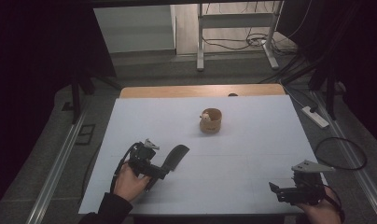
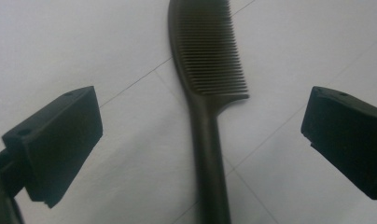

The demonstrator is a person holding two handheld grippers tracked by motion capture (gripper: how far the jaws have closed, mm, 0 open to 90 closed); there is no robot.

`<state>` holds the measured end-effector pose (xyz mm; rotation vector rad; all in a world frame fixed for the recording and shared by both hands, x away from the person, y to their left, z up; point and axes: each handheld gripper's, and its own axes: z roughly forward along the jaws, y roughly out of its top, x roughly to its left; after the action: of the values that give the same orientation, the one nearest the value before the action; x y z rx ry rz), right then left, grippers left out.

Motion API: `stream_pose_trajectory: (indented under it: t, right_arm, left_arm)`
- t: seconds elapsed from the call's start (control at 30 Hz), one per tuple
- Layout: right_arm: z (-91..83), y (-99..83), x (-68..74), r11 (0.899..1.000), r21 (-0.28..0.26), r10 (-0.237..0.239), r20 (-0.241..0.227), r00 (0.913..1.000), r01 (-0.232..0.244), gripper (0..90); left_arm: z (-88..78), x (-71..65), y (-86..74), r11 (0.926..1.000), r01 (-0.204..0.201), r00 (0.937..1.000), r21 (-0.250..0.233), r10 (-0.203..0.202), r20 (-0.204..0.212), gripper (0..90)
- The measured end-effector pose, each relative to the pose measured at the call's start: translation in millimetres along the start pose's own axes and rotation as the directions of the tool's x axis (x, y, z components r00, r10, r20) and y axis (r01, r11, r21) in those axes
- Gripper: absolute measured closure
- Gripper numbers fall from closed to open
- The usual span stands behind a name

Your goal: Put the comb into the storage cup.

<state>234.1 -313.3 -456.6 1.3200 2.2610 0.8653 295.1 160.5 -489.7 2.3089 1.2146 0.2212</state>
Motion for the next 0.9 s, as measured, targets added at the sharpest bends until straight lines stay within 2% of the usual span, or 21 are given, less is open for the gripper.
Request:
stream_pose_trajectory:
  t: [0.2,0.43,0.73,0.83,0.9]
  right_arm:
    - [0.0,0.0,-0.1,1.000,0.000,0.000,-0.001,1.0000,0.000,0.0]
    - [-0.2,-0.1,-0.2,1.000,-0.002,0.001,-0.003,1.0000,-0.001,0.0]
    - [-0.2,0.0,-0.2,1.000,-0.001,-0.002,-0.002,1.0000,0.002,0.0]
    - [-0.3,0.0,-0.1,1.000,-0.001,-0.003,-0.002,1.0000,0.003,0.0]
    - [-0.2,-0.1,0.0,1.000,-0.001,-0.002,-0.002,1.0000,0.002,0.0]
  left_arm:
    - [13.6,2.8,-2.4,0.9988,0.000,0.9999,0.048,0.000,-0.012,0.0]
    - [25.0,3.0,-4.9,0.9964,0.001,1.0000,0.084,-0.001,-0.001,0.0]
    - [36.6,-0.3,-5.8,0.9888,-0.017,0.9998,0.149,0.018,-0.003,0.0]
    - [40.6,-2.9,-5.9,0.9837,-0.034,0.9990,0.177,0.038,-0.023,0.0]
    - [41.1,-4.0,-5.1,0.9825,-0.031,0.9989,0.184,0.037,-0.029,0.0]
